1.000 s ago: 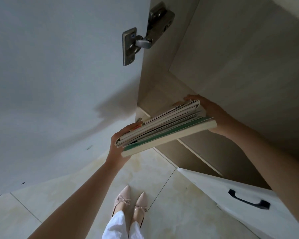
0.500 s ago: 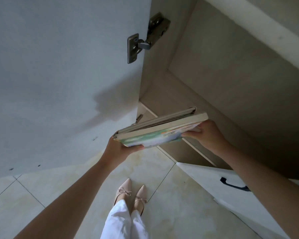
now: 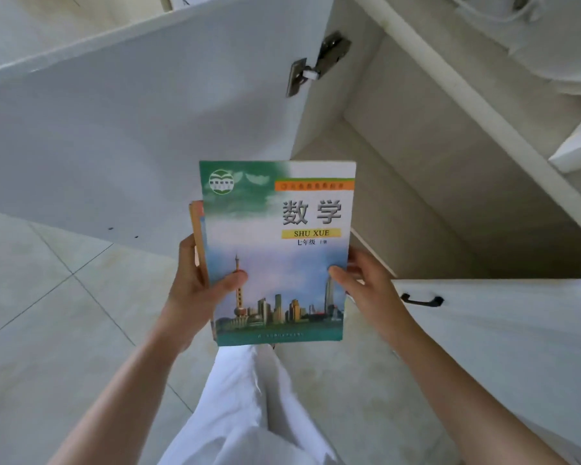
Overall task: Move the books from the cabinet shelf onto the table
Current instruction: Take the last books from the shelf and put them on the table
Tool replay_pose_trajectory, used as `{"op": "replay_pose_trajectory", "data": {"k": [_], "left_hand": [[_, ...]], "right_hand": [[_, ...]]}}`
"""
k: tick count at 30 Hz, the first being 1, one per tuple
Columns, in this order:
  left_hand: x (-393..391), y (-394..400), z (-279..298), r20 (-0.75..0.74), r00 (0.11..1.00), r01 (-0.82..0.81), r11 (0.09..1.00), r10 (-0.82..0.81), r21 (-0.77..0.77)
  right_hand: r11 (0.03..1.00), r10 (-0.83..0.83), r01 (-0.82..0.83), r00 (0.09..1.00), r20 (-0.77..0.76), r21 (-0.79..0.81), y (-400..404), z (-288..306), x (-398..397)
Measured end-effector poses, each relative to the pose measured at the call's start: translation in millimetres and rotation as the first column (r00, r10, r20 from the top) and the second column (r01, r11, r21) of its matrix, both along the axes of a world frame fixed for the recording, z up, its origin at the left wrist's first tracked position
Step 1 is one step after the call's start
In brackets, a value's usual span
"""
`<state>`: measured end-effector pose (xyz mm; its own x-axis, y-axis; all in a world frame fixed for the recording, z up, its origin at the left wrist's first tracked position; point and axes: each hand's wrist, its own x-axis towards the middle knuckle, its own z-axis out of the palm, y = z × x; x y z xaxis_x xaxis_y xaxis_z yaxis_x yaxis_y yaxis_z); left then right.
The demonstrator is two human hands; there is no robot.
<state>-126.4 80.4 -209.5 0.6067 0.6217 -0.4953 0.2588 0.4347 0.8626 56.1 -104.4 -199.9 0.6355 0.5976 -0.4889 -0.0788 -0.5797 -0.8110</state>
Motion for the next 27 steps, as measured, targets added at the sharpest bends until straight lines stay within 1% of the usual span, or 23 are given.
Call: {"op": "replay_pose_trajectory", "data": {"k": [3,7,9,11,14,16,19,24,27], "left_hand": [[-25.0,-13.5,21.4,-0.036,0.995,-0.094,0.994,0.096,0.053],[-62.4,-29.1,46.1,-0.017,0.972,-0.235,0.972,0.235,0.014],[-80.5,-37.7,55.1,-0.028,0.952,-0.306,0.952,0.306,0.001],[-99.1,-45.5,63.5,-0.044,0.926,-0.376,0.927,0.375,-0.014],[-131.5,-57.8,72.7,-0.072,0.892,-0.446,0.895,0.446,0.017],[-155.7,-68.7,77.1,-0.107,0.85,-0.512,0.857,0.516,0.061],[-187.1,-84.4,79.1,-0.15,0.747,-0.638,0.762,0.647,0.112],[-258.6,-121.0,82.8,-0.172,0.647,-0.734,0.668,0.743,0.122],[-303.7,-151.5,93.4,-0.182,0.583,-0.784,0.607,0.792,0.131]], "right_hand": [[0.999,-0.025,0.025,1.0,-0.011,0.039,8.7,22.2,-24.1],[0.996,-0.005,0.011,0.998,-0.061,0.087,18.5,50.5,-60.4],[0.997,0.023,-0.02,0.999,-0.034,0.075,21.9,61.4,-76.6],[0.998,0.046,-0.048,0.999,0.025,0.052,25.0,68.7,-93.0],[0.991,0.106,-0.111,0.992,0.065,0.07,28.9,76.4,-123.9],[0.986,0.142,-0.147,0.988,0.065,0.081,31.6,80.9,-146.8],[0.978,0.186,-0.19,0.981,0.055,0.083,34.5,82.7,-177.5],[0.945,0.281,-0.293,0.954,0.1,0.144,17.5,81.9,-253.5],[0.908,0.379,-0.393,0.918,0.118,0.147,2.9,86.5,-295.9]]}}
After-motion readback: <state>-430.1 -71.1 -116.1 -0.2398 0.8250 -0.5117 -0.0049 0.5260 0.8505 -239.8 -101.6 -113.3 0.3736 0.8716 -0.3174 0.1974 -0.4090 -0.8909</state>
